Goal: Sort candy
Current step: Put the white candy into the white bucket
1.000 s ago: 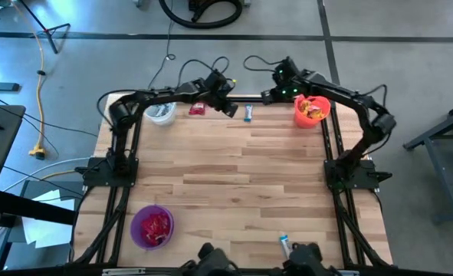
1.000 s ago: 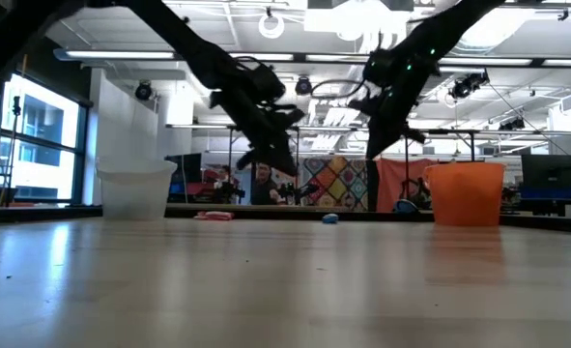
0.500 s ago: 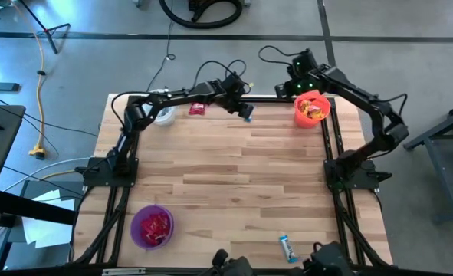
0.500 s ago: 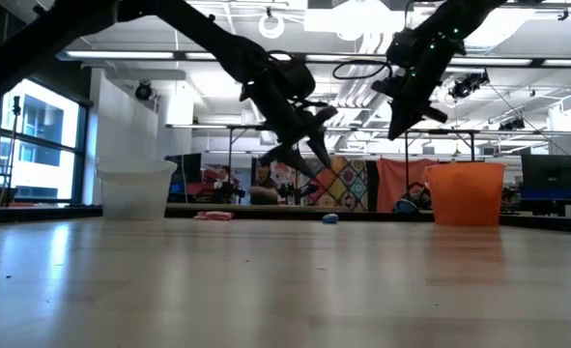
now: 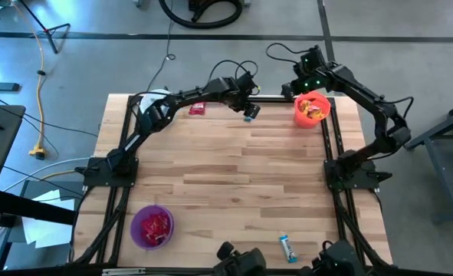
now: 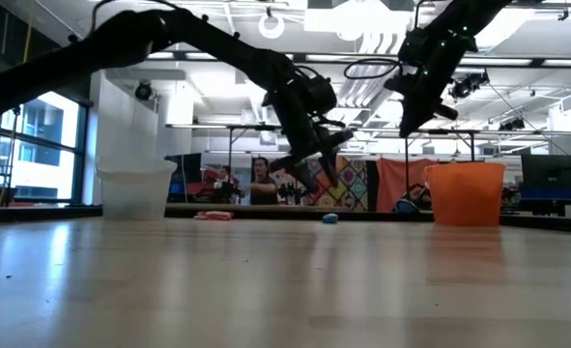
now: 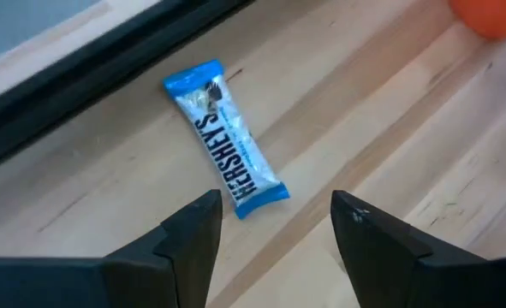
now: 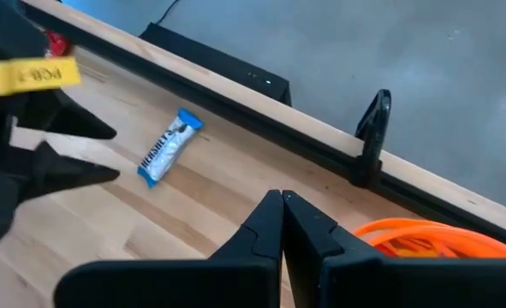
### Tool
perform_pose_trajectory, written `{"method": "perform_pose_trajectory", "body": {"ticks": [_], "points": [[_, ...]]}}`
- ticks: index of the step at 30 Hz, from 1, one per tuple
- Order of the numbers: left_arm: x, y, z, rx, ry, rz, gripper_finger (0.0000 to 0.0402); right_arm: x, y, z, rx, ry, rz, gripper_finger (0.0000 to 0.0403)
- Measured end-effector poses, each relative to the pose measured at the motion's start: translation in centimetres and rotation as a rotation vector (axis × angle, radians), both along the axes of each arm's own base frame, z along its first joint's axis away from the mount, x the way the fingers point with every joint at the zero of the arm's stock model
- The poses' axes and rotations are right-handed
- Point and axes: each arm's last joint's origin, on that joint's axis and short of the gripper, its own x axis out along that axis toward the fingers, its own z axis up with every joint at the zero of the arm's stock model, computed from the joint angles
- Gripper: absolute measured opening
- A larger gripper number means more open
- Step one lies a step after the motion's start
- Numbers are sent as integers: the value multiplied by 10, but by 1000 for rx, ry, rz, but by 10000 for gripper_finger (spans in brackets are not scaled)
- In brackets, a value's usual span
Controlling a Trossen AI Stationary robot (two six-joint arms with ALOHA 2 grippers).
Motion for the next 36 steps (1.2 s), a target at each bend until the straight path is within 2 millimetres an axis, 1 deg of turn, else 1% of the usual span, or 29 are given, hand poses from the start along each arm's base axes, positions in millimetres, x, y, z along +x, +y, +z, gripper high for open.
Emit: {"method": "perform_pose_trajectory", "body": {"ticks": [4,8,10,14,19,22,24,26,30,32,34,36], "points": [[2,12,8,13,-34,20,208,-3,-1,0,0,12,13,0],[-7,33,11,15,-59,65,208,-5,-2,0,11,-10,30,0],[-14,43,11,-2,-71,58,208,-5,-2,0,10,-11,36,0],[-27,64,12,-2,-106,-15,206,-6,-3,0,15,-23,49,0],[-38,82,15,6,-207,-199,191,-1,-2,-1,42,-86,110,0],[-47,86,13,-37,-201,-267,166,10,-4,-8,51,-91,145,0],[-51,87,8,-27,-169,-322,139,19,-6,-15,59,-93,169,0],[-55,85,5,-25,-133,-374,104,29,-9,-21,60,-105,196,0],[-55,85,4,13,-123,-444,21,44,-17,-31,42,-149,230,0],[-56,86,5,19,-128,-447,8,49,-22,-36,41,-169,227,0],[-60,91,5,31,-132,-450,10,51,-26,-43,51,-164,225,0],[-63,95,1,28,-142,-454,5,54,-29,-50,65,-156,224,0]]}}
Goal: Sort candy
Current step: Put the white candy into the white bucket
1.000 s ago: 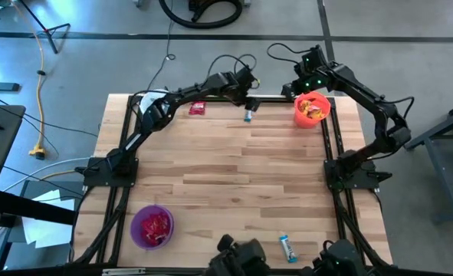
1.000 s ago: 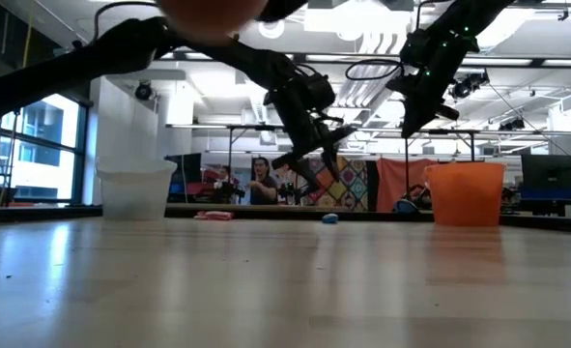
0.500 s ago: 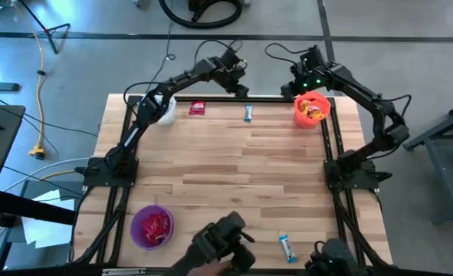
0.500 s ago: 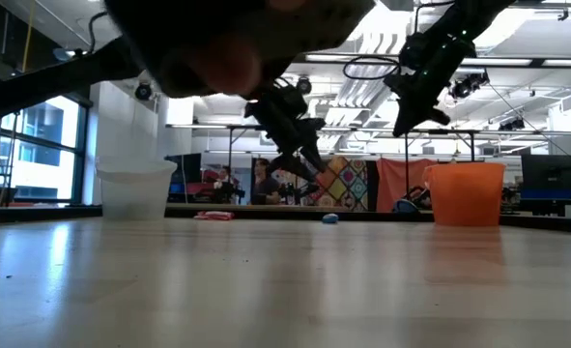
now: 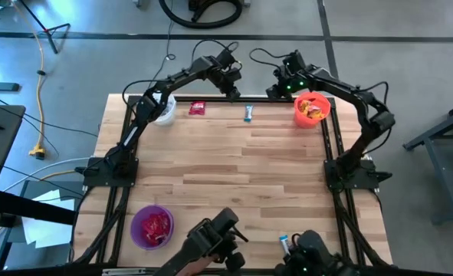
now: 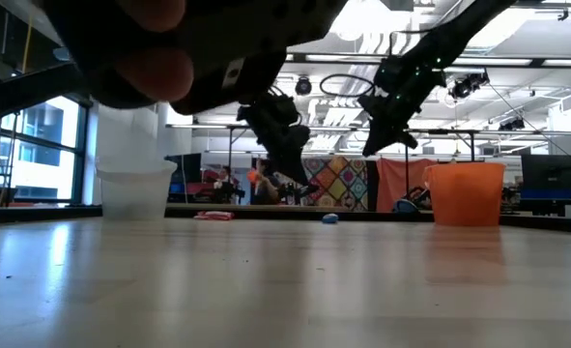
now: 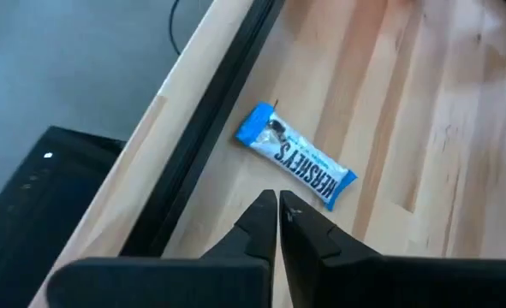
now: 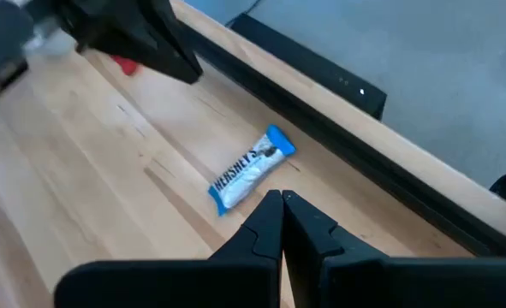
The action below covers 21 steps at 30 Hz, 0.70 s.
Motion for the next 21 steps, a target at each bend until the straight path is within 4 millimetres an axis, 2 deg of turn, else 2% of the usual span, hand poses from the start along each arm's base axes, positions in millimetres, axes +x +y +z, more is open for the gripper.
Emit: {"method": "perform_pose_trajectory", "body": {"ticks": [7,14,21], "points": [[-5,4,-30,-114,-38,39,1,17,-8,-29,29,22,36,0],[-5,4,-30,-152,-40,93,6,38,-17,-69,48,46,50,0],[-6,5,-30,-176,-35,126,6,56,-10,-101,126,84,76,0]]}}
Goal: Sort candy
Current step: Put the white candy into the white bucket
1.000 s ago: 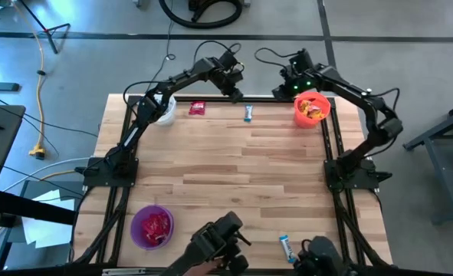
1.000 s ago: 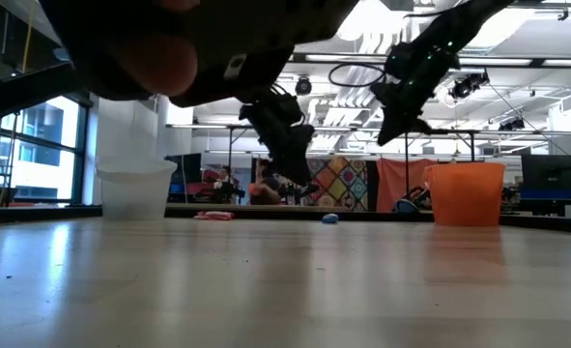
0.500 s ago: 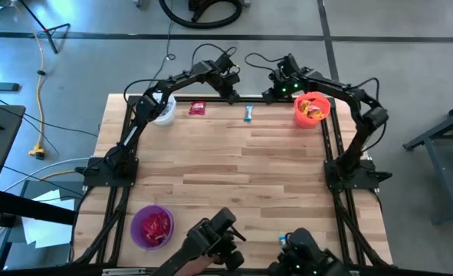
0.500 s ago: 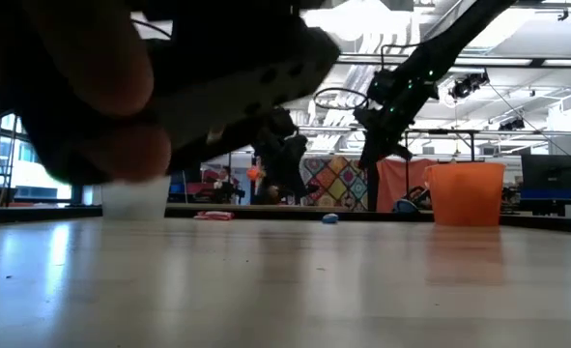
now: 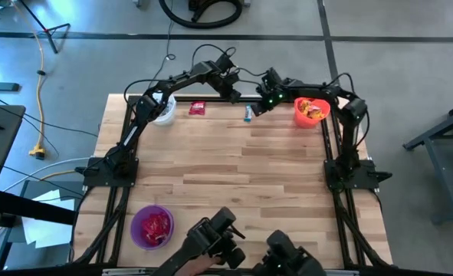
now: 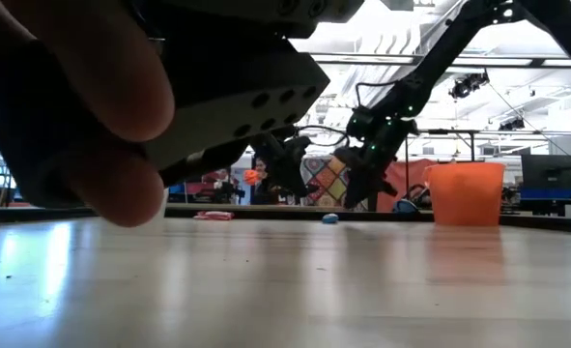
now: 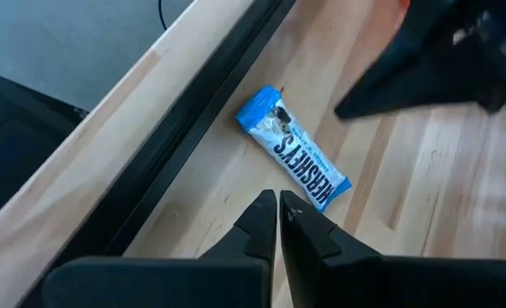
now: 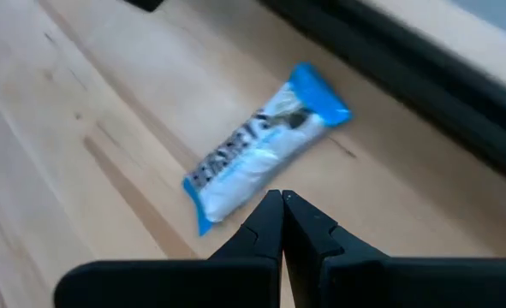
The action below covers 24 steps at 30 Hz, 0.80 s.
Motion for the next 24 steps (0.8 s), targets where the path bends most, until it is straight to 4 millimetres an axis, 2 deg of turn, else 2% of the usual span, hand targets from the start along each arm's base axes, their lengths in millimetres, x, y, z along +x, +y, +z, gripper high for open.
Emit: {"method": "perform_pose_trajectory", "body": {"ticks": [7,16,20,24], "points": [[-1,-2,-9,-39,37,11,16,15,9,-14,47,4,-35,0],[-1,-3,-14,-61,63,28,101,25,8,-25,62,-31,-76,0],[-1,-3,-14,-60,54,17,123,33,5,-21,23,-106,-84,0],[0,-3,-14,-55,51,9,129,37,3,-17,46,-185,-94,0]]}}
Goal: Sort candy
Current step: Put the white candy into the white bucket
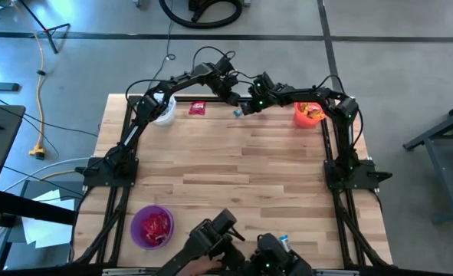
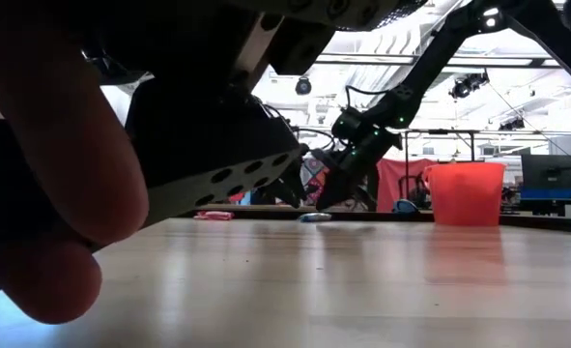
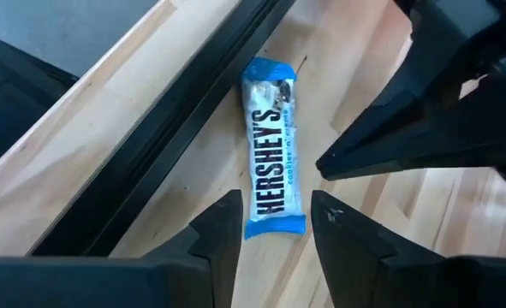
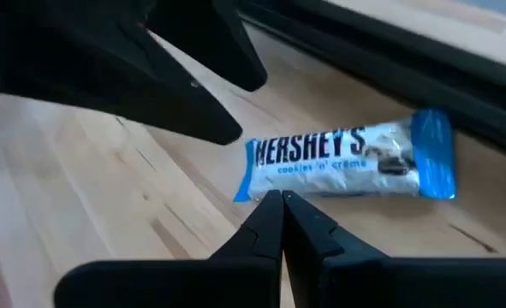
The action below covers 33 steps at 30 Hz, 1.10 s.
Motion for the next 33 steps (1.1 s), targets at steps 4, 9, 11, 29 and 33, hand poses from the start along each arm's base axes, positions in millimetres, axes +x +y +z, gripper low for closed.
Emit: {"method": "perform_pose_trajectory", "body": {"ticks": [4,9,11,29,33], "points": [[3,-3,0,28,-3,-42,129,-6,0,5,30,22,-14,0],[13,-16,-1,161,25,-170,129,-21,-4,27,-32,45,-32,0],[19,-23,-2,215,40,-223,129,-28,-8,39,-58,34,-49,0],[6,-11,-2,235,92,-194,129,-55,-16,66,-98,48,-93,0],[-5,0,3,145,22,-168,129,-44,-17,52,-102,47,-83,0]]}}
